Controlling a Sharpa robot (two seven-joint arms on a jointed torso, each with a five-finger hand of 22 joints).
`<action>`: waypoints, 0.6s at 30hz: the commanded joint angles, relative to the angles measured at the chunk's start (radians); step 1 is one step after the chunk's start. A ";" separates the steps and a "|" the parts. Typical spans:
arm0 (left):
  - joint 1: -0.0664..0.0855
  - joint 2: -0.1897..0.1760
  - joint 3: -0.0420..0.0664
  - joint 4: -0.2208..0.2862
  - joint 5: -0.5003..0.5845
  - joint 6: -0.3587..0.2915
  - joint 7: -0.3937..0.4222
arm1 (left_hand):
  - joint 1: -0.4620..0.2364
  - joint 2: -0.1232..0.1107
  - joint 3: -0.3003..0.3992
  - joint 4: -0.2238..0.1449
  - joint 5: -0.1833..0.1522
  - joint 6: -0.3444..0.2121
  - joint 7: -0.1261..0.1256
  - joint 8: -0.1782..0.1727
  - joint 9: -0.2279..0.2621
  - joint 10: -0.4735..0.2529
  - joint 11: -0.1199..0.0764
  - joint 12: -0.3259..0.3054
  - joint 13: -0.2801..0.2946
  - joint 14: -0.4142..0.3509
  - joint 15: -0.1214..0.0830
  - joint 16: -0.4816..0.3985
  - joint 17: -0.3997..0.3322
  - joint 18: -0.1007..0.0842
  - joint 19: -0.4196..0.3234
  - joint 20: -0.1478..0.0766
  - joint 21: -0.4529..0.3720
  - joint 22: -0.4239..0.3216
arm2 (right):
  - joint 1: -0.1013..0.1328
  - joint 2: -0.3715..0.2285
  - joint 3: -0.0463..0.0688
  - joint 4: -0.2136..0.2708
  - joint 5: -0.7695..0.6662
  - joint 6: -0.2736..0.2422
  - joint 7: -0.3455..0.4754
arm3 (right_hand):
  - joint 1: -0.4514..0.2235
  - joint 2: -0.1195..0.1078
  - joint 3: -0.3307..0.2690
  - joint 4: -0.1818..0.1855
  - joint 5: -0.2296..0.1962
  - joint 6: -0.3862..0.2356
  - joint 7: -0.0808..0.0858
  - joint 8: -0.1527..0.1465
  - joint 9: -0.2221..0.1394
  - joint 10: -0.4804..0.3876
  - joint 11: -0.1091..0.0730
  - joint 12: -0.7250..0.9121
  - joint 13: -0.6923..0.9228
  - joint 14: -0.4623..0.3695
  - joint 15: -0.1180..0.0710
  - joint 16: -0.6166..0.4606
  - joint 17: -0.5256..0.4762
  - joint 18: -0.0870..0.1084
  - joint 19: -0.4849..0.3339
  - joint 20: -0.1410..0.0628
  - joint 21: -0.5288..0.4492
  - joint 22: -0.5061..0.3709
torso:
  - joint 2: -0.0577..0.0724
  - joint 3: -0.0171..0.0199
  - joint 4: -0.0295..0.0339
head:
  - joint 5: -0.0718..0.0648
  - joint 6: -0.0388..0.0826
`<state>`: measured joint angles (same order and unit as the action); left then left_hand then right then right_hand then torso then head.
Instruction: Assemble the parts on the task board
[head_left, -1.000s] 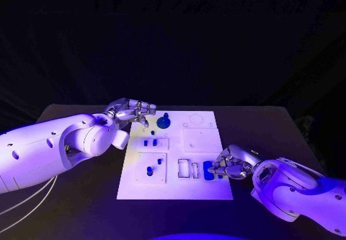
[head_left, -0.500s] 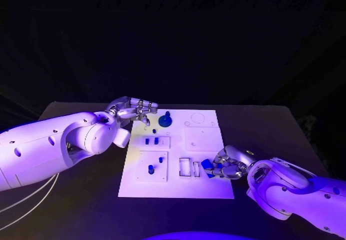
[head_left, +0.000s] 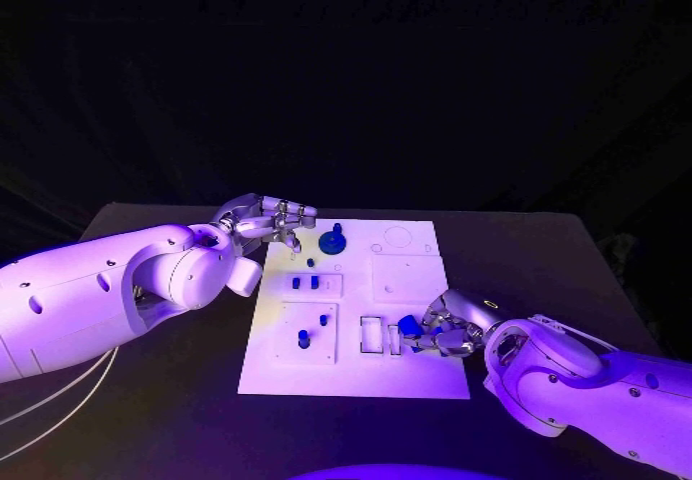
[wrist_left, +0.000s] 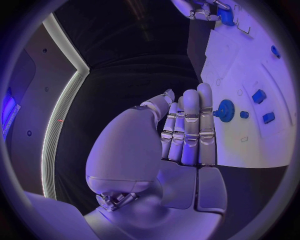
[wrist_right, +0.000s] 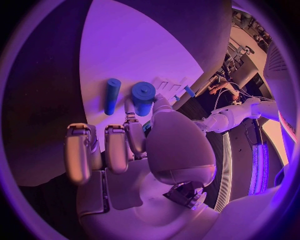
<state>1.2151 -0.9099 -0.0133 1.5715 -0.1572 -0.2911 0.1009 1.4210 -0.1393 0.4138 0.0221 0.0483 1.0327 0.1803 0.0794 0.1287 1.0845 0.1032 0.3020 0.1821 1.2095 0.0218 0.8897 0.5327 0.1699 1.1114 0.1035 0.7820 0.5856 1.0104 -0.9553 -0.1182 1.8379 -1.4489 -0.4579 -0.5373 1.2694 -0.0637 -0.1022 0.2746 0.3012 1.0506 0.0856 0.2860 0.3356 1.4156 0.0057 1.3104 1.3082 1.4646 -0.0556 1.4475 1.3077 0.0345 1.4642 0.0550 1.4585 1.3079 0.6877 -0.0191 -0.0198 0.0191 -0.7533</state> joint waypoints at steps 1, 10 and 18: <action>0.000 0.001 0.001 0.003 0.003 0.019 0.012 | -0.005 0.007 -0.004 0.002 0.003 -0.005 0.000 0.004 -0.001 -0.009 0.001 0.004 0.001 -0.009 -0.001 -0.003 -0.001 0.014 0.005 0.003 -0.006 -0.001 | -0.013 0.003 -0.010 -0.011 -0.015 0.030 -0.050 | 0.013 0.003 -0.007 0.001 0.008 -0.002 -0.005 -0.001 0.001 0.008 -0.001 0.008 0.026 0.064 -0.006 0.004 0.037 -0.012 0.065 -0.006 0.007 0.233 | 0.000 -0.0002 -0.0007 | 0.001 0.001; 0.000 0.000 0.001 0.003 0.003 0.019 0.011 | -0.005 0.007 -0.004 0.002 0.003 -0.005 0.000 0.004 -0.001 -0.009 0.001 0.004 0.001 -0.009 -0.001 -0.003 -0.001 0.014 0.005 0.003 -0.006 -0.001 | -0.009 -0.017 -0.007 0.033 -0.009 -0.053 -0.056 | 0.047 0.024 -0.019 -0.001 0.079 0.010 -0.015 0.020 0.026 0.023 -0.010 0.032 0.053 0.067 -0.012 0.014 0.053 -0.016 0.074 -0.011 0.028 0.239 | 0.000 -0.0003 0.0014 | -0.002 0.007; 0.000 0.003 0.001 0.002 0.003 0.020 0.012 | -0.006 0.007 -0.004 0.003 0.003 -0.006 0.000 0.004 -0.001 -0.011 0.001 0.004 0.001 -0.010 -0.001 -0.003 -0.001 0.014 0.005 0.003 -0.007 -0.001 | 0.028 -0.028 0.000 0.088 0.057 -0.129 -0.036 | 0.042 0.030 -0.036 0.010 0.122 0.019 -0.021 0.028 0.040 0.033 -0.015 0.044 0.065 0.070 -0.017 0.022 0.067 -0.020 0.081 -0.015 0.047 0.244 | 0.001 -0.0014 0.0049 | -0.008 0.012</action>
<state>1.2150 -0.9093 -0.0133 1.5715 -0.1573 -0.2878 0.1010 1.4210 -0.1393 0.4138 0.0221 0.0483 1.0327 0.1804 0.0794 0.1289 1.0822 0.1055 0.3019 0.1819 1.2096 0.0218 0.8897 0.5327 0.1700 1.1114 0.1035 0.7821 0.5857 1.0351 -0.9843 -0.1178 1.9168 -1.4330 -0.5328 -0.5731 1.3202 -0.0410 -0.1325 0.2855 0.4201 1.0509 0.0782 0.3096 0.3628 1.4420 -0.0073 1.3491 1.3093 1.4683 -0.0665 1.4632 1.3075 0.0215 1.4644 0.0476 1.5015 1.3077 0.6880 -0.0194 -0.0169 0.0129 -0.7428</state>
